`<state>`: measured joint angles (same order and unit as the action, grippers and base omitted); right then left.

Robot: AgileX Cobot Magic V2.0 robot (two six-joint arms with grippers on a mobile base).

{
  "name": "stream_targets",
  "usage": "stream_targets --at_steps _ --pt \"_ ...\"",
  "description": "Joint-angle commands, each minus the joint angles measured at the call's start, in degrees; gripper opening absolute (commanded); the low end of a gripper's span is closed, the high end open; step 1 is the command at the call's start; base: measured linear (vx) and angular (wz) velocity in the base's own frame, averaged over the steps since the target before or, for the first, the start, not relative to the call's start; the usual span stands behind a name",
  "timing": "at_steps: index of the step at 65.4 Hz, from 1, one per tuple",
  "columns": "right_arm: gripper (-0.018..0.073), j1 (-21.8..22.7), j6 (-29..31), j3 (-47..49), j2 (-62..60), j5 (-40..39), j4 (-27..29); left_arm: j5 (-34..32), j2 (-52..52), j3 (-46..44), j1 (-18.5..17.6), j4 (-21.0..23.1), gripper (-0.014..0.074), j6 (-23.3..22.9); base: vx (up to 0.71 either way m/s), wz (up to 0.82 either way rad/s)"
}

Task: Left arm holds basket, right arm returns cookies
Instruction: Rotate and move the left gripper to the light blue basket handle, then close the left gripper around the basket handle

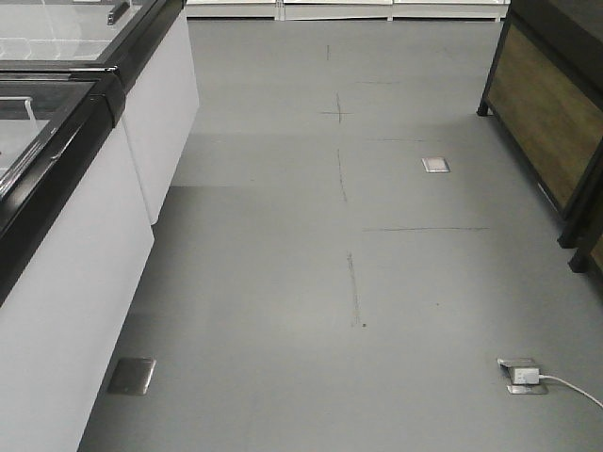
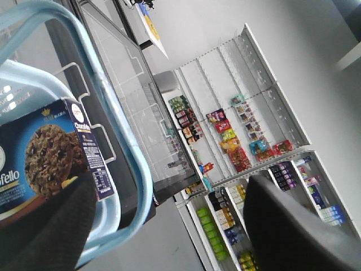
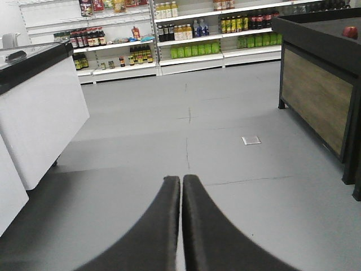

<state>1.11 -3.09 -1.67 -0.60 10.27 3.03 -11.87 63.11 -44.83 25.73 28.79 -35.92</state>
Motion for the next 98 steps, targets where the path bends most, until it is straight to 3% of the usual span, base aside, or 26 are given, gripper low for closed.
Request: stream_targets --at_steps 1,15,56,73,87,98 --pt "-0.0008 0.42 0.73 -0.10 -0.68 -4.37 -0.13 -4.06 1.20 -3.71 1.35 -0.03 0.0513 0.15 0.00 0.00" --pt "-0.0008 0.42 0.73 -0.10 -0.68 -4.37 -0.13 -2.10 5.78 -7.49 4.10 -0.08 0.0513 0.20 0.00 0.00" --pt "-0.0008 0.42 0.73 -0.10 -0.68 -4.37 -0.13 -1.36 18.74 -17.72 4.10 -0.03 0.0513 0.06 0.00 0.00" --pt "-0.0008 0.42 0.73 -0.10 -0.68 -4.37 -0.13 -0.26 21.74 -20.65 4.10 2.54 0.0501 0.03 0.00 0.00" --pt "-0.0008 0.42 0.73 -0.10 -0.68 -4.37 -0.13 0.78 22.81 -20.65 4.10 2.54 0.0400 0.03 0.00 0.00" --pt "-0.0008 0.42 0.73 -0.10 -0.68 -4.37 -0.13 1.43 22.85 -20.65 4.10 2.69 0.0217 -4.09 0.00 0.00"
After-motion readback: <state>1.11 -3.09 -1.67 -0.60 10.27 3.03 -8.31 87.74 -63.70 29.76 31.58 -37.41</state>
